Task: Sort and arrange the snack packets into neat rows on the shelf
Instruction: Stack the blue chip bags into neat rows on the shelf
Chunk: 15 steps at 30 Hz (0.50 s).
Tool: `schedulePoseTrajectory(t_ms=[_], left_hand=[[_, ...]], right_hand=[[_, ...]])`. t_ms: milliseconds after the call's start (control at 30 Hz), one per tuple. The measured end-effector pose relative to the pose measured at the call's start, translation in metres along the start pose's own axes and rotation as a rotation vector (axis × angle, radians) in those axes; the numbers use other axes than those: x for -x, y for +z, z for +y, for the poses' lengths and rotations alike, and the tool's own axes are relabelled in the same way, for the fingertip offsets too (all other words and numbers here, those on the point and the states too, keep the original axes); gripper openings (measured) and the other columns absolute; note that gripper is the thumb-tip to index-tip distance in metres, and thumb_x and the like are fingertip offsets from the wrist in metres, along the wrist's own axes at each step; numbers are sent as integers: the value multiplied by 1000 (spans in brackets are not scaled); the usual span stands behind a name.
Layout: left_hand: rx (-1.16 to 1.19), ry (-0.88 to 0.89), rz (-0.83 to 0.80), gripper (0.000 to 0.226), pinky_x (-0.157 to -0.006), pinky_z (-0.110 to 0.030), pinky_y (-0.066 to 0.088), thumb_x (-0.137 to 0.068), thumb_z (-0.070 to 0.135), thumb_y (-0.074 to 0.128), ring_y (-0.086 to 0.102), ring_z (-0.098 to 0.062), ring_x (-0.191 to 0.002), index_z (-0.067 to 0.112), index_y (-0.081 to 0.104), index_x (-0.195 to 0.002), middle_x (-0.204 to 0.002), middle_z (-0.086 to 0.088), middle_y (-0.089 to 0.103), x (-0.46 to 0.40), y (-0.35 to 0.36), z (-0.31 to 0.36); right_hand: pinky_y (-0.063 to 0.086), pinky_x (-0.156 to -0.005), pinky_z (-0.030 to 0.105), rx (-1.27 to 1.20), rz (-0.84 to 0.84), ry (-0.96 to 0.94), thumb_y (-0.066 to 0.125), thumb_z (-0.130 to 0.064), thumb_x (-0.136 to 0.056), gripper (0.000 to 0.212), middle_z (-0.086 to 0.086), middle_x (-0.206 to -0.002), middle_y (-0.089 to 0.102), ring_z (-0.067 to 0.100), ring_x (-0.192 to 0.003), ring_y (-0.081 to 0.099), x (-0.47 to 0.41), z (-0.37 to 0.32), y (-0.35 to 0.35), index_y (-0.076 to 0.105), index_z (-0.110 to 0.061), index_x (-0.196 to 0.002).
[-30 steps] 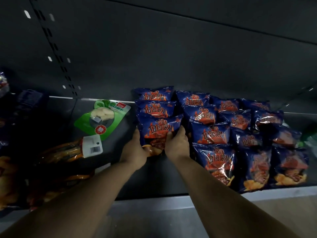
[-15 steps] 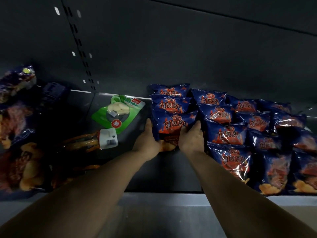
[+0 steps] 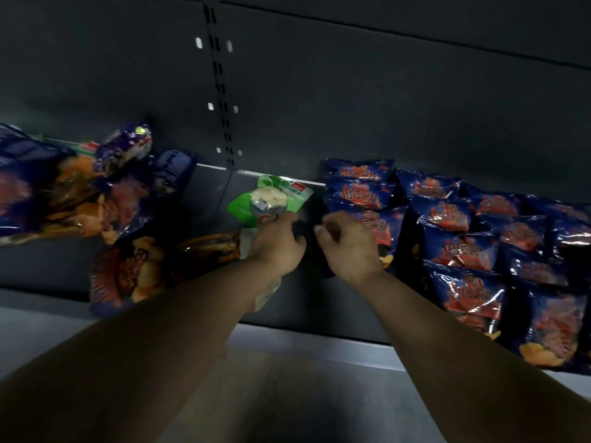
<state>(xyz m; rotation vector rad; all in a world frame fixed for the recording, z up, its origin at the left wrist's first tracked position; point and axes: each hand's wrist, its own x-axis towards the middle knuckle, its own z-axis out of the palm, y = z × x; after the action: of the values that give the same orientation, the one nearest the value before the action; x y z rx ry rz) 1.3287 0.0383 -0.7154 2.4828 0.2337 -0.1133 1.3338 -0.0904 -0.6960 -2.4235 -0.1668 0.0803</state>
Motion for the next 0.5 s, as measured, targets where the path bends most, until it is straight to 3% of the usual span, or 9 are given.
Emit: schedulePoseTrajectory(t_ms=[67,167,333,433,500], left_hand=[[-35,-10,3,36,-98,-28,38,-91,24,53,49,-26,-123,17,56,-126,-132,-9,55,8,-14,-10],[-74,-47,12,26,-95,-27,42,-91,24,53,54,-26,-116,18,65,-114,-124,-8,61,21,-35,-28],[-191,-74,29,27,-89,-34,50,-93,26,48,60,-25,-106,14,68,-107,-112,-8,67,31,-66,-53],[-282,-100,190,30,-86,-35,46,-93,29,47,54,-26,-110,13,61,-115,-120,-11,56,26,-84,-61],[-338,-156,321,42,-93,-39,41,-90,36,53,43,-29,-119,17,50,-127,-130,-13,43,22,-99,-68]], right_hand=[[45,-73,32,22,-88,-45,57,-23,-93,14,14,-91,66,30,-88,61,3,-6,14,61,-10,-87],[38,-66,27,86,-164,-45,59,-26,-91,36,14,-83,63,29,-82,59,7,-18,31,42,-25,-59],[36,-68,23,124,-367,-29,58,-33,-91,26,10,-86,65,25,-86,61,10,-30,54,51,-25,-68],[36,-70,21,72,-410,-63,58,-30,-92,14,2,-86,66,15,-82,56,9,-31,60,64,-22,-83],[37,-68,22,67,-427,-62,58,-30,-92,15,-7,-78,59,12,-81,55,7,-28,61,61,-25,-79]])
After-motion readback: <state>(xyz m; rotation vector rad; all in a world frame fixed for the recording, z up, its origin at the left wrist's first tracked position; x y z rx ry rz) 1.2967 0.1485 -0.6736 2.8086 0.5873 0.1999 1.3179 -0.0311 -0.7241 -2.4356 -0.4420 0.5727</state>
